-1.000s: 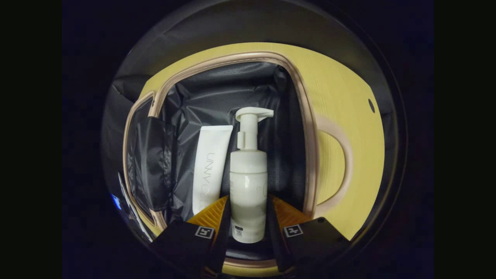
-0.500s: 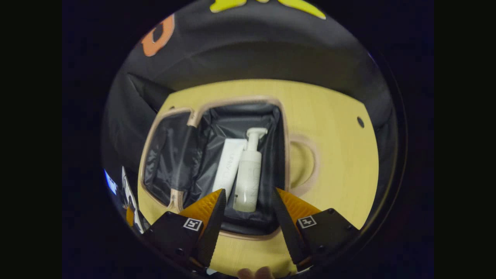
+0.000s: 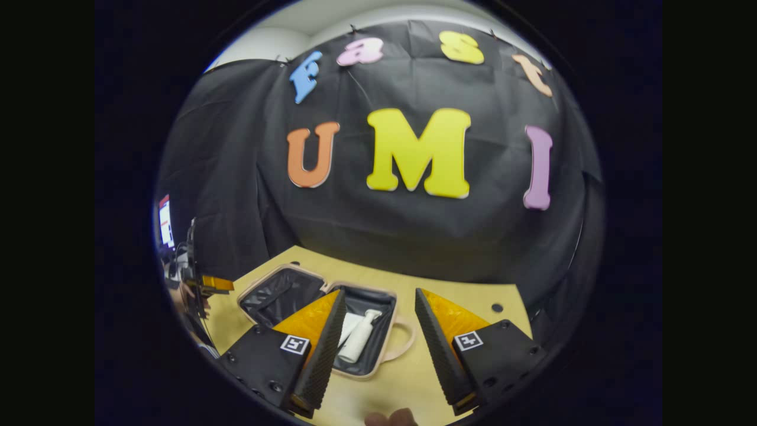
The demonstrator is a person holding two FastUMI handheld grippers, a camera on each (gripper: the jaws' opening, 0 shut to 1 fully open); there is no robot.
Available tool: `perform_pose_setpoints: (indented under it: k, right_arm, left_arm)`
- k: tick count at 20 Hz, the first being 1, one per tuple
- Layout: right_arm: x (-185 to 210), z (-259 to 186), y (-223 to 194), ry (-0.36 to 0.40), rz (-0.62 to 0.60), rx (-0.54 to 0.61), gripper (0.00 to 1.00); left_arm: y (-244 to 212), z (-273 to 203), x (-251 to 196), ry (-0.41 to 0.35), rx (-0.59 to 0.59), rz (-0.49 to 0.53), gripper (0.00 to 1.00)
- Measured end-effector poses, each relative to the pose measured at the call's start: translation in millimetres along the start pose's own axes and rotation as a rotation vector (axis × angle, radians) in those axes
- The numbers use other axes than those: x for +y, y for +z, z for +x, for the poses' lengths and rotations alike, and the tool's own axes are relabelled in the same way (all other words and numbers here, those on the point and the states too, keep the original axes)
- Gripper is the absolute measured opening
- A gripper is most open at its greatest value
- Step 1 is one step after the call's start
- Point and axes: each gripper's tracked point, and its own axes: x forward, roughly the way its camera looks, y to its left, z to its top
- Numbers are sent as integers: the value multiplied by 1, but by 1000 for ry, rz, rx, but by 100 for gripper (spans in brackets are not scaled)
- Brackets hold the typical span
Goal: First open the suitcase, pack the skin care products into it, and then close the suitcase.
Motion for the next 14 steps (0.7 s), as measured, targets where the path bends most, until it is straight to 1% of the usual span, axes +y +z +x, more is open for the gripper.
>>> perform_pose_setpoints:
  k: [1, 3, 4, 5, 6, 8, 10, 11, 12, 13, 14]
  right_arm:
    - [-12, -3, 1, -24, -34, -12, 71]
    - [-22, -11, 6, -57, -45, -11, 67]
    - [-24, -14, 9, -70, -45, -14, 70]
    - [-26, -17, 12, -78, -64, -24, 70]
    - [-26, -19, 13, -82, -109, -29, 70]
    - [-20, -22, 12, -65, -195, -24, 70]
    - [-10, -22, 8, -45, -221, -10, 69]
    - [-10, -21, 5, -44, -231, -2, 70]
    - [-13, -21, 2, -55, -236, 8, 69]
    - [-14, -22, 1, -62, -229, 17, 70]
    - [-16, -23, 0, -71, -218, 20, 69]
  left_arm:
    - [7, 9, 11, -10, -5, -49, 92]
    - [13, 32, 40, 7, 5, -149, 92]
    - [12, 45, 54, 10, 15, -203, 92]
    - [11, 55, 62, 3, 25, -267, 91]
    - [12, 65, 65, -18, 27, -335, 90]
    - [16, 83, 69, -59, 8, -447, 86]
    - [14, 101, 75, -59, -9, -491, 81]
    - [13, 110, 75, -73, -5, -516, 77]
    - [14, 116, 71, -81, -8, -542, 76]
    - [14, 122, 67, -92, -4, -561, 81]
    - [15, 127, 66, -90, -2, -569, 66]
